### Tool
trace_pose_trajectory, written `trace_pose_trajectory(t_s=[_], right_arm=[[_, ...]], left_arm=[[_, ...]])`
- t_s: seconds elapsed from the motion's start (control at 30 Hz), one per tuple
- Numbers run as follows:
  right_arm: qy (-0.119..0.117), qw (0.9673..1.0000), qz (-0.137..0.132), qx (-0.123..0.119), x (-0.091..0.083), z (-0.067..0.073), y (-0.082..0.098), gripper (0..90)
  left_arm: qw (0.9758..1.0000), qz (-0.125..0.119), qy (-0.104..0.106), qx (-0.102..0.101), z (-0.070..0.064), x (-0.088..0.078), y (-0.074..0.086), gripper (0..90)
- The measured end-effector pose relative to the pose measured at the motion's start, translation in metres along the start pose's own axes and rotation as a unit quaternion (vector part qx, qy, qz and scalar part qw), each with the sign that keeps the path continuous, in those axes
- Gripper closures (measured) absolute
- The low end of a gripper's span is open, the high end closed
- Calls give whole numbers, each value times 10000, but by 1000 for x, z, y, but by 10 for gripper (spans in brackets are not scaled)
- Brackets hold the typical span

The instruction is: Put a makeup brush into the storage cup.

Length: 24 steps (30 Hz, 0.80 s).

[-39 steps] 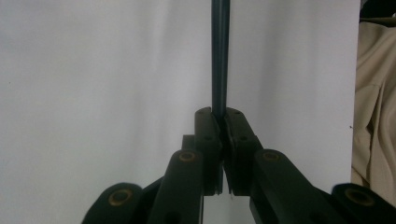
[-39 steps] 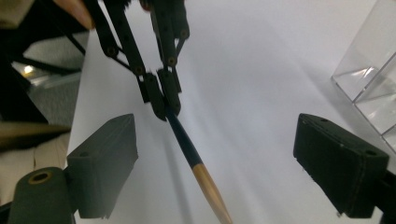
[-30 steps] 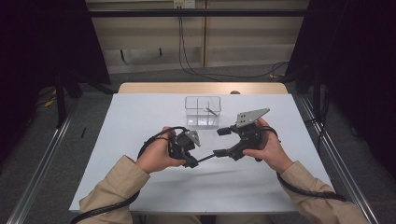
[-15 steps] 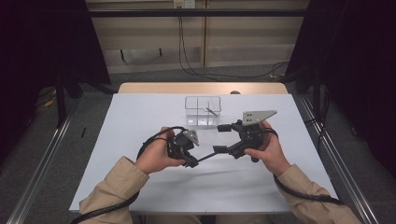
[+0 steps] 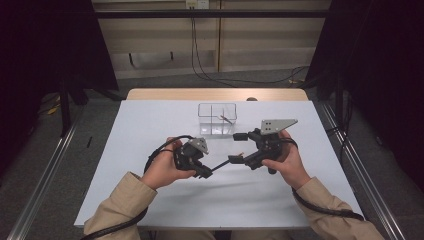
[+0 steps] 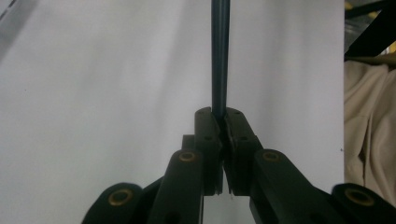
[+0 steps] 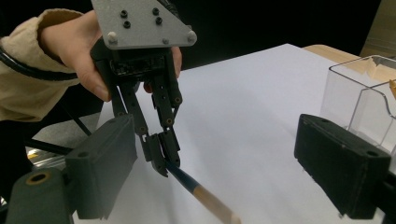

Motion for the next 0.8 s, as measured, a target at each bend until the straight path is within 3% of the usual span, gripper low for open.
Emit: trace_pose_trajectory(t_s=[0.3, 0.33, 0.4, 0.43, 0.53, 0.8], right_arm=[[14, 10000, -58, 5, 0, 0, 0, 128], [9, 10000, -65, 10, 1, 0, 0, 128], [23, 10000, -83, 0, 1, 0, 0, 129], [14, 10000, -93, 10, 0, 0, 0, 129], [17, 9999, -124, 14, 0, 0, -1, 129], [21, 9998, -221, 25, 1, 0, -2, 135]], left_arm=[[9988, -469, 61, -151, 2, -2, 4, 855], [9976, -645, 129, -198, 2, -2, 4, 855], [9972, -713, 113, -171, 2, -2, 4, 855], [9951, -945, 195, -217, 2, -2, 4, 855], [9914, -1248, 227, -317, 2, -1, 4, 855], [9813, -1854, 178, -492, 4, 4, 5, 856]])
Point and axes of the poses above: each handheld gripper's, and its own axes: x roughly forward along the jaws, y roughly out of its underside, z roughly to its left, the point moved 1 cm from there along x, roughly forward along the jaws, and after that the axes turned 7 degrees about -x, right-handed, at the moved point
